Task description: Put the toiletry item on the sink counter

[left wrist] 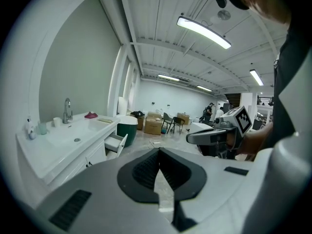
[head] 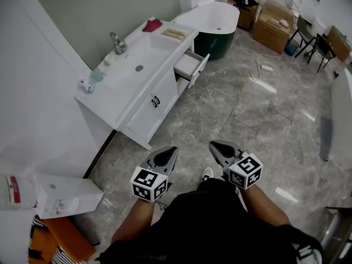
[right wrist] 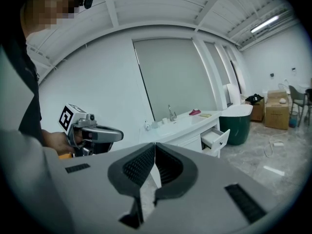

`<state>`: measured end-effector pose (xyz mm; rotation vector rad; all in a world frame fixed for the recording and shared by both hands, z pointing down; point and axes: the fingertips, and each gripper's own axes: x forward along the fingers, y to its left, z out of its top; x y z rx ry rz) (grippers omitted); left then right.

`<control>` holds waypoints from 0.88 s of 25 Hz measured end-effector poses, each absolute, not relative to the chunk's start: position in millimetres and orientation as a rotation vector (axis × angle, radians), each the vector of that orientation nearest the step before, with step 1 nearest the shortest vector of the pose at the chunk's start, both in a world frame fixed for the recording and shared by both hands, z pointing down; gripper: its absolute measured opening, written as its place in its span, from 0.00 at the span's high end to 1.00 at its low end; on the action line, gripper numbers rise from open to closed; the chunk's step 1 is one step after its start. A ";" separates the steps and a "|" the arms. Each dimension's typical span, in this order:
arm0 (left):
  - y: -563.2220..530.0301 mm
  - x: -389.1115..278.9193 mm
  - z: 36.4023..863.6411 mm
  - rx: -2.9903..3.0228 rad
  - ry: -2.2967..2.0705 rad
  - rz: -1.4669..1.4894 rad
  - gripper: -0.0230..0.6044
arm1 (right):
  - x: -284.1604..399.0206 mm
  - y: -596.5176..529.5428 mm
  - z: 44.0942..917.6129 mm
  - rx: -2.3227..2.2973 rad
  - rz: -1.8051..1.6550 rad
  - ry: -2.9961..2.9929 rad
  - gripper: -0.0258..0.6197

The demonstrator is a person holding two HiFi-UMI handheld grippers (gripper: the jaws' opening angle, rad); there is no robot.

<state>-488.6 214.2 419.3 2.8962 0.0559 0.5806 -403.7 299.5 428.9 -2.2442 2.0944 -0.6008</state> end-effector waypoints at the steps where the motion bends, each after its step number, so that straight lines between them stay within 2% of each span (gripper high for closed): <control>1: 210.6 -477.7 416.9 2.903 0.054 0.578 0.96 | -392.3 294.4 425.0 -2.241 -0.588 2.103 0.96; 12: 193.4 -368.3 406.9 2.911 0.027 0.556 0.96 | -283.4 277.7 408.1 -2.238 -0.504 2.132 0.96; 22: 199.2 -312.7 418.9 2.899 0.081 0.606 0.96 | -231.2 298.0 425.6 -2.277 -0.555 2.008 0.96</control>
